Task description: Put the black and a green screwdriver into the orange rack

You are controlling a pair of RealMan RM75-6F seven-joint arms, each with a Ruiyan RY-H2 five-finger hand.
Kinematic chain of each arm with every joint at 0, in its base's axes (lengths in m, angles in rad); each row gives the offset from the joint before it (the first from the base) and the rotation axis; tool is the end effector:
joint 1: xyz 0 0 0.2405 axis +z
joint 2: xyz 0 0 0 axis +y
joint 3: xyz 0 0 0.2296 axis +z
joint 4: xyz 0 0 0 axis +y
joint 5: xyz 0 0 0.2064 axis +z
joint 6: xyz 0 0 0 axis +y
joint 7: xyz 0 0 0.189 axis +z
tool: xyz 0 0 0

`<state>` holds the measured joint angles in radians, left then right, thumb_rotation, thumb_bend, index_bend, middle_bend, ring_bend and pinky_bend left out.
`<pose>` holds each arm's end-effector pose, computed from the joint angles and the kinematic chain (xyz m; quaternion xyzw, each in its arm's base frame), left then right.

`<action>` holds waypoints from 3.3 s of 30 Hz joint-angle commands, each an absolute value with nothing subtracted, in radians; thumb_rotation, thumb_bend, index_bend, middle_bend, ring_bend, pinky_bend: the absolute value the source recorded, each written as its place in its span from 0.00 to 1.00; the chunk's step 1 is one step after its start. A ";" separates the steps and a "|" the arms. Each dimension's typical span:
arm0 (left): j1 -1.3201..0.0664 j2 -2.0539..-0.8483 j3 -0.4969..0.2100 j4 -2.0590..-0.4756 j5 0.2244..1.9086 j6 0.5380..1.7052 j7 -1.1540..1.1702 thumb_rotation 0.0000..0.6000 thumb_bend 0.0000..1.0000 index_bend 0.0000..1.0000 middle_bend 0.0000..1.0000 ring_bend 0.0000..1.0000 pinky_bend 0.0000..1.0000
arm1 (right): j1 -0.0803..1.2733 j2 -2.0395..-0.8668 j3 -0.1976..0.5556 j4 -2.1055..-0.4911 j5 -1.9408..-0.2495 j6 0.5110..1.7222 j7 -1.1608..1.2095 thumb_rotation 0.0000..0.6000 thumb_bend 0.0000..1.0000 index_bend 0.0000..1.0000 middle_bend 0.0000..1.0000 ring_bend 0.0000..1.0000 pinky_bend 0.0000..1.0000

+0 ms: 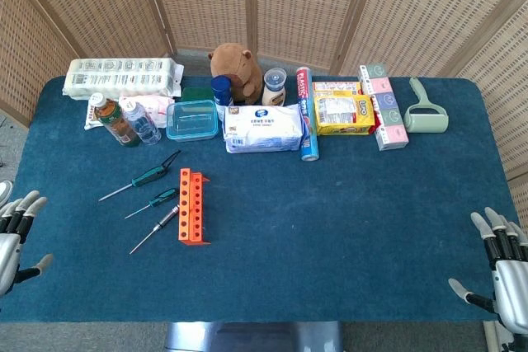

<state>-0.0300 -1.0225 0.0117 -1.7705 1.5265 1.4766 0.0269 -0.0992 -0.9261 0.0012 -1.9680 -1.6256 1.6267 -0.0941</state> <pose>-0.2758 0.1937 0.1505 -0.5981 -0.4288 -0.3665 0.5693 -0.2389 -0.1658 0.1863 0.5591 -0.4081 0.4068 0.5961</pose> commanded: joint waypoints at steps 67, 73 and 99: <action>-0.698 -1.487 -0.159 -1.860 0.507 1.187 0.677 1.00 0.10 0.28 0.89 0.82 0.87 | -0.088 -0.852 -0.008 -1.959 -1.609 1.608 0.082 1.00 0.02 0.00 0.00 0.00 0.00; -0.698 -1.480 -0.141 -1.844 0.515 1.162 0.660 1.00 0.06 0.28 0.89 0.82 0.86 | -0.087 -0.852 -0.011 -1.959 -1.614 1.607 0.081 1.00 0.02 0.00 0.00 0.00 0.00; -0.690 -1.467 -0.104 -1.737 0.619 1.009 0.487 1.00 0.06 0.28 0.89 0.82 0.86 | -0.085 -0.858 -0.015 -1.961 -1.620 1.603 0.072 1.00 0.02 0.00 0.00 0.00 0.00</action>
